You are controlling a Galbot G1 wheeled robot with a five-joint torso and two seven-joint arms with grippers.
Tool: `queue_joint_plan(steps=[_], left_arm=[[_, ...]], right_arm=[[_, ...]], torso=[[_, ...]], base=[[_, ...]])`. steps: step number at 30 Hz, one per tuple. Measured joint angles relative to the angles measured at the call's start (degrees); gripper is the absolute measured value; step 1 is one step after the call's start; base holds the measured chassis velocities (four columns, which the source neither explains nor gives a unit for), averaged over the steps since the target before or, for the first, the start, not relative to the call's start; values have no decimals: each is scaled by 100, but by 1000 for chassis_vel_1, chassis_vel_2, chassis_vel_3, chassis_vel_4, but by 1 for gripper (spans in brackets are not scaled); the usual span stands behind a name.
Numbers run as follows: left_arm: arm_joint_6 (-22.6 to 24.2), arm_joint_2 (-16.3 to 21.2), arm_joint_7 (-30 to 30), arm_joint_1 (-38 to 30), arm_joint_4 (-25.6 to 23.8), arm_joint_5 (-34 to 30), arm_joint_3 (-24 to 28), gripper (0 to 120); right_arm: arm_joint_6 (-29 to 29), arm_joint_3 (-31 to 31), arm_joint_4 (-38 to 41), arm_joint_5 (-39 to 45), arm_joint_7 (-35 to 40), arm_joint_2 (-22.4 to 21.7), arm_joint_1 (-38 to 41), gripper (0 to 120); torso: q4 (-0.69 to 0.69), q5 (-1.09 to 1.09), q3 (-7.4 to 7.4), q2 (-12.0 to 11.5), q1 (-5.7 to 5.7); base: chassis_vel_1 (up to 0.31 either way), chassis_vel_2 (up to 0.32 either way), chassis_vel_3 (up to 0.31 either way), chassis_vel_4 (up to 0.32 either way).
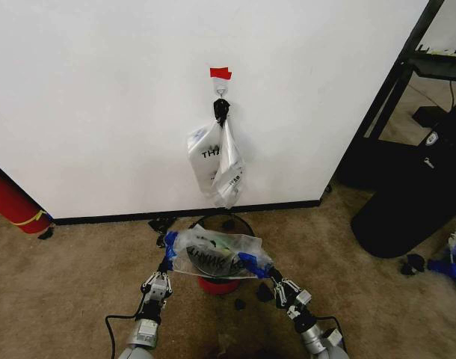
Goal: Pick up the garbage bag from the wall and place it over the trash bin.
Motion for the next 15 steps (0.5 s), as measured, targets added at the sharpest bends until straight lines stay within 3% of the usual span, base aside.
queue_joint_plan(steps=[8,15], left_arm=[[-83,34,1,147,-161,66,-13,1],[-183,88,-13,378,-460,264,-22,25]], right_arm=[[-63,-65,143,168,-15,-5,-61,0],[-93,-89,375,172,80,-119,-210,1]], torso=[[0,1,0,0,0],[0,1,0,0,0]], base=[[0,0,0,0],[0,0,0,0]])
